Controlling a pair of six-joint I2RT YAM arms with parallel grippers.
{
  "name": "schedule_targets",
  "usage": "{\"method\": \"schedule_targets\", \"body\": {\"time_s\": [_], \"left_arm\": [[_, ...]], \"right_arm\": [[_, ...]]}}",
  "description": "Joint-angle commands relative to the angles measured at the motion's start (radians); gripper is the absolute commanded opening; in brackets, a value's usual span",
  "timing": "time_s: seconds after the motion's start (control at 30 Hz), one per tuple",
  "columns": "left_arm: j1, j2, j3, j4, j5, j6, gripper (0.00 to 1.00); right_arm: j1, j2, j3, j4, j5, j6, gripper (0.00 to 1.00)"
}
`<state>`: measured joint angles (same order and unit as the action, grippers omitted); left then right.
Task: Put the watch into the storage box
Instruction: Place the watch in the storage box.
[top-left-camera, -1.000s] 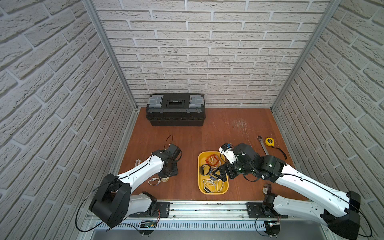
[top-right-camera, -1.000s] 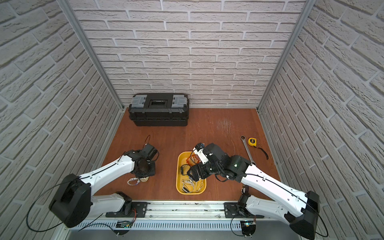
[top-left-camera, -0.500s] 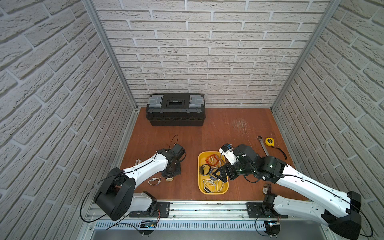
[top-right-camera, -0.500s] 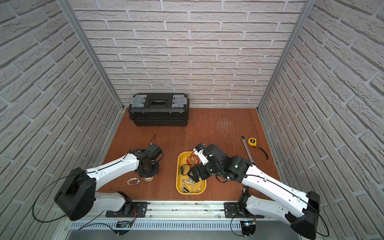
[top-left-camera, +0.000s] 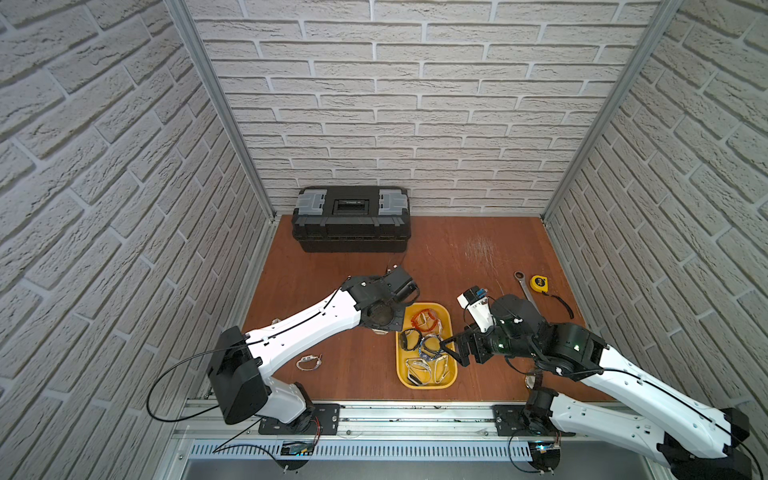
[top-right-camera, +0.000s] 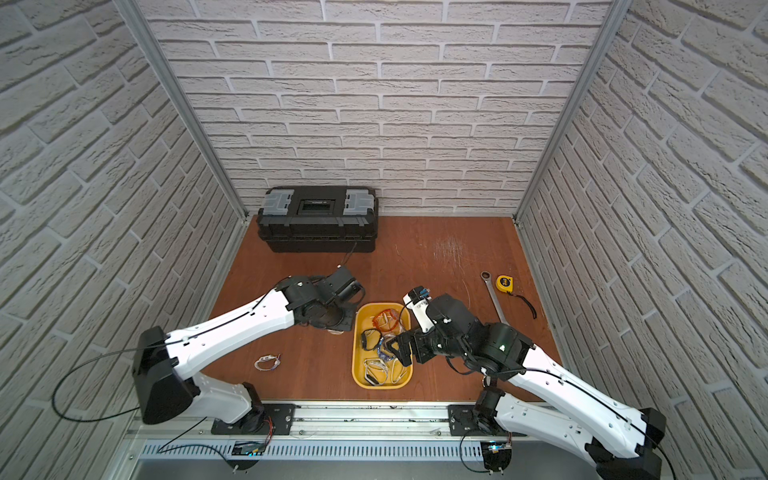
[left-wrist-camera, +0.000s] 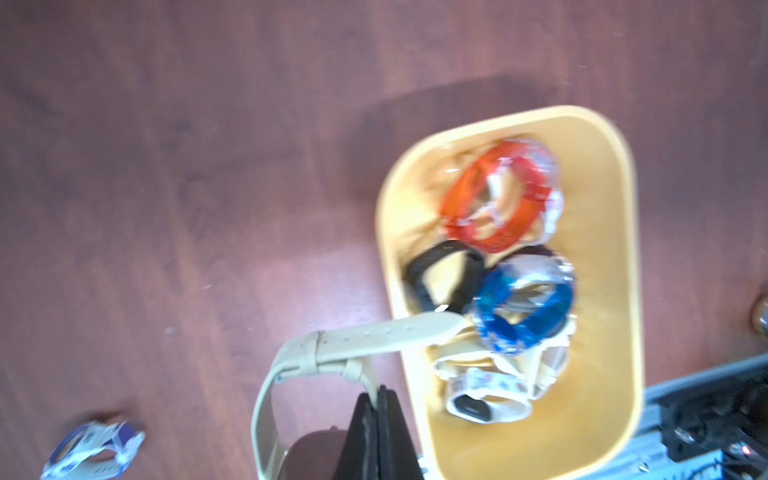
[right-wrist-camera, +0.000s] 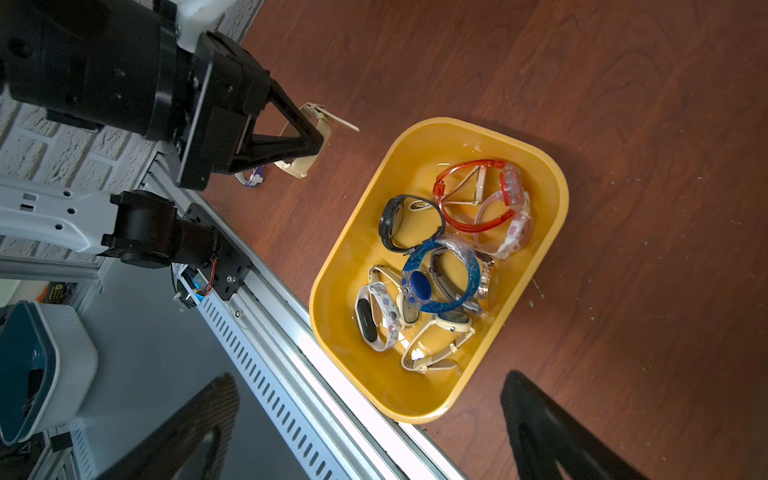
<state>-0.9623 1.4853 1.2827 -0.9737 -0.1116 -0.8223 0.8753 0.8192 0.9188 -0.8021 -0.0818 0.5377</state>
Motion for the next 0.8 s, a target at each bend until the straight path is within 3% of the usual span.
{"method": "schedule_targets", "body": {"time_s": [0.0,0.27,0.7,0.77], "left_arm": [[-0.061,0.103,0.068,-0.013,0.008,0.005,0.0],[-0.168,0.281,0.116,0.068,0.044,-0.045,0.0],[-0.211,0.311,0.044,0.14,0.063,-0.115,0.0],[-0.212,0.316,0.04,0.146,0.06,-0.118,0.06]], "right_arm": [[0.007,-0.054,-0.013,-0.02,0.045,0.028,1.0],[0.006,-0.134,0.0,-0.082,0.075,0.047,1.0],[0.006,-0.152,0.004,-0.094,0.091,0.044,1.0],[0.007,-0.149,0.004,-0.094,0.091,0.043,1.0]]}}
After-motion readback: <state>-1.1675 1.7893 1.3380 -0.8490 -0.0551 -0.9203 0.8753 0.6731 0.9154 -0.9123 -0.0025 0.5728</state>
